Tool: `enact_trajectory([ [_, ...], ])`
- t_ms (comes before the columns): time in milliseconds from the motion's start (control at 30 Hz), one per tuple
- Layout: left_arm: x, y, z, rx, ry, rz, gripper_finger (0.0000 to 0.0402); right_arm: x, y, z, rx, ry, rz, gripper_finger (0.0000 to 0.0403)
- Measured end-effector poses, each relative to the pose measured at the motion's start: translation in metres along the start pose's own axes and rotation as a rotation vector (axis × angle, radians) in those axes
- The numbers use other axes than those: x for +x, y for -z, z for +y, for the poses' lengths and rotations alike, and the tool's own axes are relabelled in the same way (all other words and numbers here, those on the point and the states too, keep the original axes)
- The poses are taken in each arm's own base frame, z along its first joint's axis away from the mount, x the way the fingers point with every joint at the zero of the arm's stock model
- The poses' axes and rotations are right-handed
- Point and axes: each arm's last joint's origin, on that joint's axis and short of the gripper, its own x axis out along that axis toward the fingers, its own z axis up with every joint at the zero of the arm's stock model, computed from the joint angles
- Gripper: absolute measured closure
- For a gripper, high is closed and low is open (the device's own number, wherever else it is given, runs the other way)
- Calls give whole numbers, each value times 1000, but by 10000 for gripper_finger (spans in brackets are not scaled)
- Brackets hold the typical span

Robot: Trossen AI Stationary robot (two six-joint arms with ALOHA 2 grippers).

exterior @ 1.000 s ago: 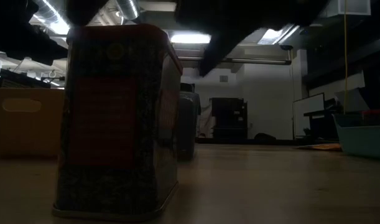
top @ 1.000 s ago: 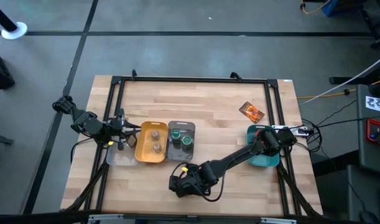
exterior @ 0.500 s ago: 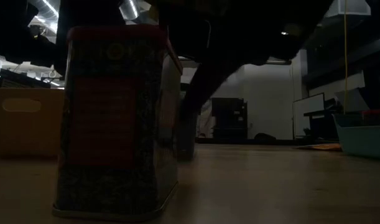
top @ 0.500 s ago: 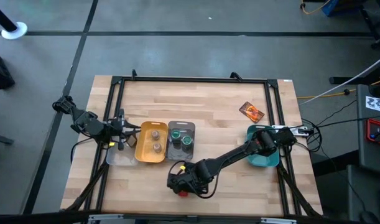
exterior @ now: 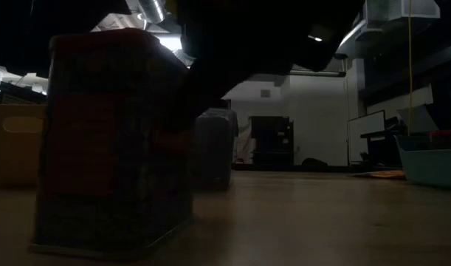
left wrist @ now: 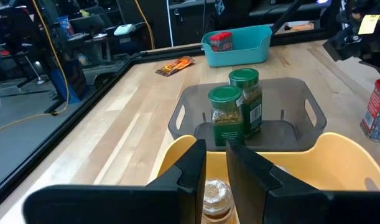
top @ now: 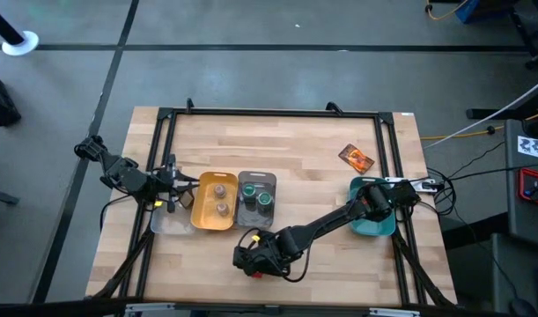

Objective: Sort spices by type
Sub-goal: Put the red spice can into the green bin

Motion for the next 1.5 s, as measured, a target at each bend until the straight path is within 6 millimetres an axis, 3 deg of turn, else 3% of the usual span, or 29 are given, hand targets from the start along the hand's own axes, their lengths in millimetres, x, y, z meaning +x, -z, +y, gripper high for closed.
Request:
enact_trajectory([
  [1167, 0, 0, 0, 1, 0, 1, 345, -1, -6, -10, 3, 94, -77, 23],
  [1500, 0, 0, 0, 1, 0, 1, 345, 0, -6, -9, -74, 87, -68, 23],
])
